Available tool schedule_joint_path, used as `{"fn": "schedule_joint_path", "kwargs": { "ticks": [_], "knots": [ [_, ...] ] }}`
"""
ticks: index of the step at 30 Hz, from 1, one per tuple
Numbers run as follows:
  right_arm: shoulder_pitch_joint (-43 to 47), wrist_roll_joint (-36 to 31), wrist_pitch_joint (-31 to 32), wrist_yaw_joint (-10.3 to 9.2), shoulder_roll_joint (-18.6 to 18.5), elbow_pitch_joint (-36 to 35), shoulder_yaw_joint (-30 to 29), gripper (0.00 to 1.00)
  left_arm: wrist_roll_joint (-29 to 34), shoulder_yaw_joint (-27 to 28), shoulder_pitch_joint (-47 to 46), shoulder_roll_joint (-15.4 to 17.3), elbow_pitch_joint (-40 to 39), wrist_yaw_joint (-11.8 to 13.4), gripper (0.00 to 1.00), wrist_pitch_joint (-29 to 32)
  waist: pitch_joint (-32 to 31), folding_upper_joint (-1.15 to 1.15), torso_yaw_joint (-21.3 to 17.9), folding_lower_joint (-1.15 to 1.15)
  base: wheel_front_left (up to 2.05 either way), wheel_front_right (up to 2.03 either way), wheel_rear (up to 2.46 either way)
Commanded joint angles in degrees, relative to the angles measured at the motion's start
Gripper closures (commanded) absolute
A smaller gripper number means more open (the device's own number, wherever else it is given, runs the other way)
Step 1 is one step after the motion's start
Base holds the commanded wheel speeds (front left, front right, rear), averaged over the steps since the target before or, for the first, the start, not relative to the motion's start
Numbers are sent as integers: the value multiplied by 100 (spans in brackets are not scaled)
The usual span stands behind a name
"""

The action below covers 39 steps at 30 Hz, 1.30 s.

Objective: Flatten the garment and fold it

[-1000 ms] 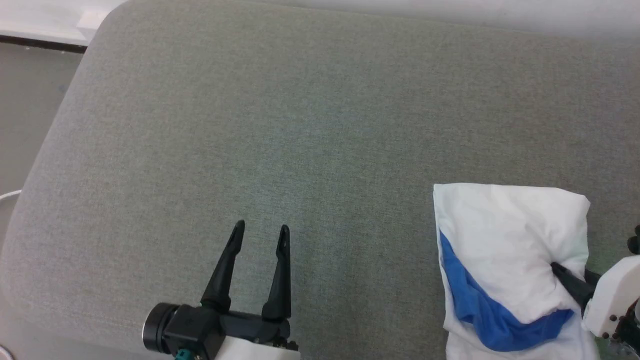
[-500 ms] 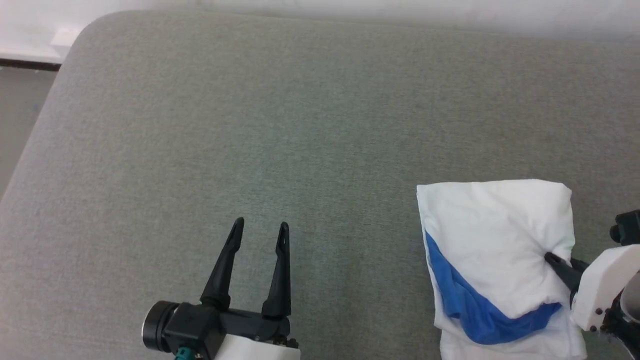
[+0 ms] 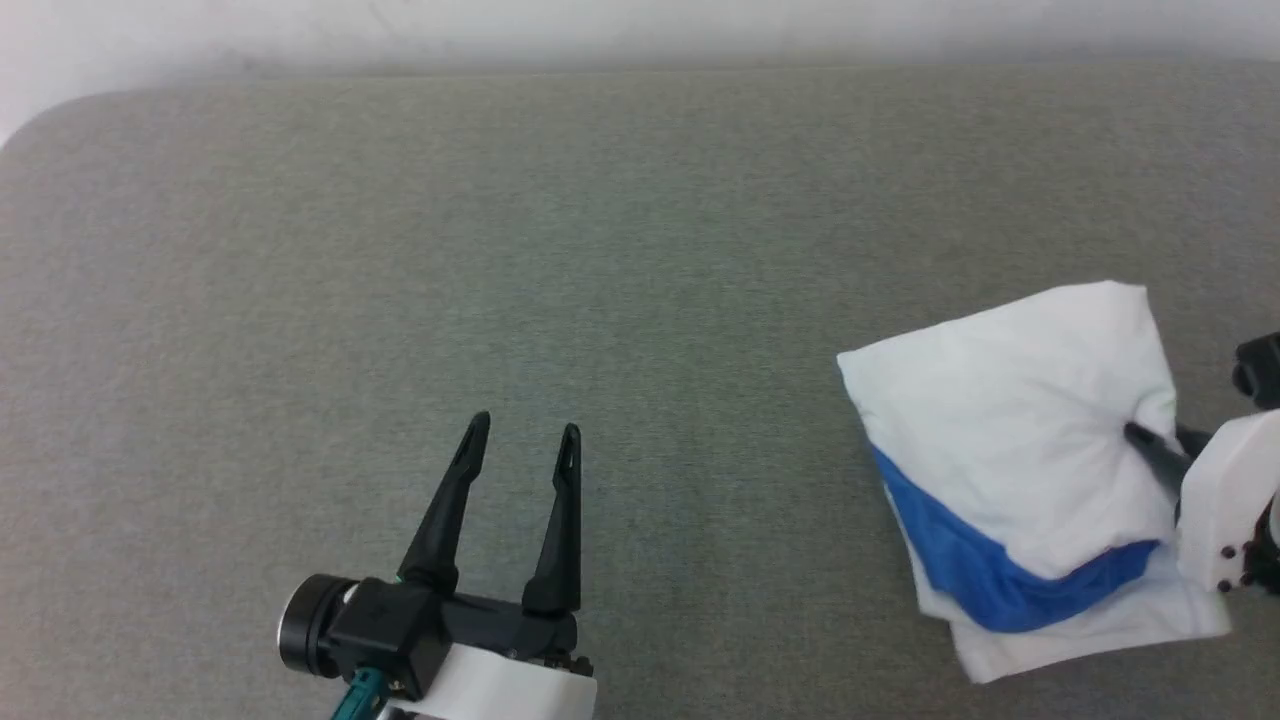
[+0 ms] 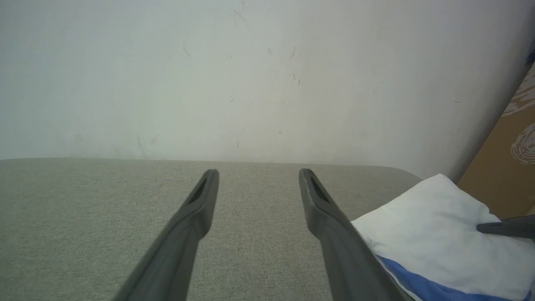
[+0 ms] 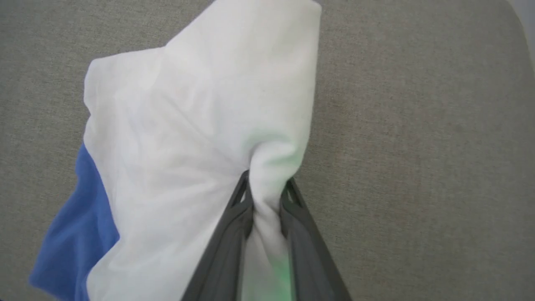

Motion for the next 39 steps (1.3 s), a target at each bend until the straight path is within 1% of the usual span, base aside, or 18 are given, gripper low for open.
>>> {"fn": "schedule_joint_path", "kwargs": {
  "ticks": [1,4,10,15,21,28,31,35,38,39],
  "knots": [
    [-142,-24,-47,-12,-86,4,21,100,63,7,-131,43,-38,23,0,20,-4,0,-291,0,0,0,0],
    [-336,-20,-57,-12,-352,37,138,100,116,-36,-153,43,-82,62,0,66,42,0,-512,0,0,0,0],
    [-735,29,-195,-12,-754,153,292,100,121,-37,-339,86,-88,41,0,140,265,0,-890,0,0,0,0],
    [-1080,139,-394,-12,-1061,357,368,100,203,-167,-565,46,-10,60,0,136,540,0,-1036,0,0,0,0],
    [-1465,221,-836,-12,-1637,787,354,100,361,-312,-871,17,21,93,0,142,1033,0,-949,0,0,0,0],
    [-1774,405,-1423,-12,-2516,1401,378,100,837,-524,-1321,4,-201,239,0,239,1838,0,-724,0,0,0,0],
    [-1901,546,-1720,-12,-2797,1738,424,100,1036,-641,-1507,-15,-335,303,0,265,2148,0,-642,0,0,0,0],
    [-2096,657,-2068,-12,-2986,2230,519,100,1220,-744,-1699,-22,-440,334,0,350,2441,0,-596,0,0,0,0],
    [-2266,718,-2270,-12,-3030,2582,600,100,1314,-799,-1799,-24,-492,345,0,414,2590,0,-597,0,0,0,0],
    [-2266,718,-2270,-12,-3030,2582,600,100,1314,-799,-1799,-24,-492,345,0,414,2590,0,-597,0,0,0,0]
  ]
}}
